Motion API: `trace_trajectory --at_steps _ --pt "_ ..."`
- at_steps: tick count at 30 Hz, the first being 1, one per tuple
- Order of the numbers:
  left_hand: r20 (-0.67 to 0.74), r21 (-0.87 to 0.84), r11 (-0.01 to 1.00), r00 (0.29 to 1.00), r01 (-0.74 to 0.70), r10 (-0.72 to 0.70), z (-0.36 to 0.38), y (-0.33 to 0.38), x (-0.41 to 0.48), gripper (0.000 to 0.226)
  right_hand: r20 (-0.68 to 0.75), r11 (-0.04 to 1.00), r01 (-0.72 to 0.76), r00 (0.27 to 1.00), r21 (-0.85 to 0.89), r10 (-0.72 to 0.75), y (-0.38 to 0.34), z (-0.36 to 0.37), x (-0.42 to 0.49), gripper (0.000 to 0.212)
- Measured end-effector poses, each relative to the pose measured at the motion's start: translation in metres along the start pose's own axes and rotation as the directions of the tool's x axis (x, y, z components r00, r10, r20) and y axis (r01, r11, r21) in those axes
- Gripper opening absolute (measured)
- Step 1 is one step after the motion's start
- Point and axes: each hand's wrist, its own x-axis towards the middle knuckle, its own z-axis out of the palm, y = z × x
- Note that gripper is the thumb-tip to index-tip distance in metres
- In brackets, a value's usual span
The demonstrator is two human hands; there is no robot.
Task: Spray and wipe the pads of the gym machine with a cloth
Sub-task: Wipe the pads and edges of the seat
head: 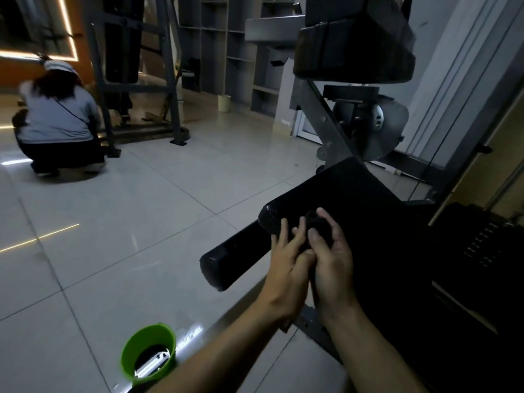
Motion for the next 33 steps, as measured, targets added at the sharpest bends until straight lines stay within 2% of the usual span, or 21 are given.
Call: trace_trajectory --at_steps 2,3,4,5,6,7,8,9,10,13,15,18,20,22,25,30,31,33 --pt "-0.083 0.067 0.996 0.995 -0.053 0.058 -0.019 -0.001 0.005 0.054 -0.11 0.982 0.121 0.984 -0.144 -0.137 -0.003 -0.004 0.014 0.045" --pt "-0.194 0.027 1.0 0.981 -0.011 0.016 -0.03 -0.003 0.01 0.05 -0.063 0.929 0.235 0.963 -0.287 -0.263 -0.003 -0.007 0.021 0.048" --pt "-0.306 -0.042 0.996 0.948 0.078 -0.087 -0.04 -0.008 0.017 0.046 0.077 0.818 0.364 0.926 -0.446 -0.37 -0.001 -0.01 0.028 0.052" --pt "-0.39 -0.111 0.978 0.898 0.174 -0.204 -0.05 -0.012 0.024 0.043 0.277 0.634 0.499 0.863 -0.591 -0.422 0.005 -0.01 0.037 0.054" --pt "-0.422 -0.172 0.948 0.849 0.268 -0.317 -0.057 -0.016 0.032 0.043 0.481 0.374 0.616 0.782 -0.693 -0.397 0.013 -0.008 0.048 0.055" --pt "-0.409 -0.238 0.909 0.813 0.343 -0.414 -0.062 -0.022 0.037 0.041 0.626 0.117 0.685 0.712 -0.72 -0.317 0.025 -0.006 0.058 0.055" --pt "-0.375 -0.317 0.863 0.784 0.393 -0.495 -0.066 -0.026 0.042 0.038 0.708 -0.07 0.716 0.664 -0.695 -0.24 0.034 -0.002 0.065 0.053" --pt "-0.32 -0.387 0.816 0.768 0.429 -0.555 -0.066 -0.029 0.044 0.036 0.742 -0.166 0.724 0.641 -0.669 -0.195 0.044 0.001 0.07 0.053" --pt "-0.277 -0.432 0.784 0.762 0.446 -0.585 -0.065 -0.031 0.046 0.037 0.753 -0.199 0.727 0.634 -0.658 -0.176 0.047 0.002 0.073 0.053" --pt "-0.199 -0.433 0.787 0.804 0.44 -0.56 -0.048 -0.035 0.048 0.047 0.772 -0.255 0.73 0.616 -0.634 -0.155 0.043 -0.022 0.066 0.059" --pt "-0.117 -0.423 0.769 0.813 0.479 -0.571 -0.021 -0.03 0.055 0.05 0.751 -0.292 0.697 0.643 -0.655 -0.148 0.036 -0.07 0.052 0.058" --pt "-0.185 -0.398 0.781 0.791 0.482 -0.583 -0.013 -0.034 0.06 0.074 0.76 -0.25 0.724 0.645 -0.643 -0.084 0.035 -0.135 0.018 0.058" --pt "-0.177 -0.339 0.789 0.789 0.513 -0.588 0.001 -0.036 0.063 0.087 0.727 -0.241 0.701 0.686 -0.671 -0.027 0.03 -0.184 -0.006 0.058" --pt "-0.21 -0.303 0.807 0.79 0.507 -0.576 0.008 -0.042 0.062 0.095 0.704 -0.205 0.684 0.709 -0.7 -0.038 0.027 -0.205 -0.021 0.054" --pt "-0.242 -0.253 0.826 0.794 0.503 -0.558 0.011 -0.049 0.064 0.103 0.696 -0.212 0.667 0.709 -0.714 -0.114 0.04 -0.184 -0.014 0.048" --pt "-0.253 -0.281 0.82 0.786 0.498 -0.564 0.011 -0.047 0.062 0.108 0.693 -0.169 0.674 0.679 -0.719 -0.244 0.05 -0.087 0.023 0.032" --pt "-0.261 -0.299 0.817 0.782 0.493 -0.567 0.011 -0.047 0.061 0.109 0.7 -0.169 0.682 0.672 -0.712 -0.241 0.048 -0.084 0.026 0.03" --pt "-0.244 -0.386 0.779 0.76 0.494 -0.602 0.018 -0.045 0.054 0.109 0.727 -0.187 0.702 0.663 -0.687 -0.18 0.041 -0.107 0.019 0.04"
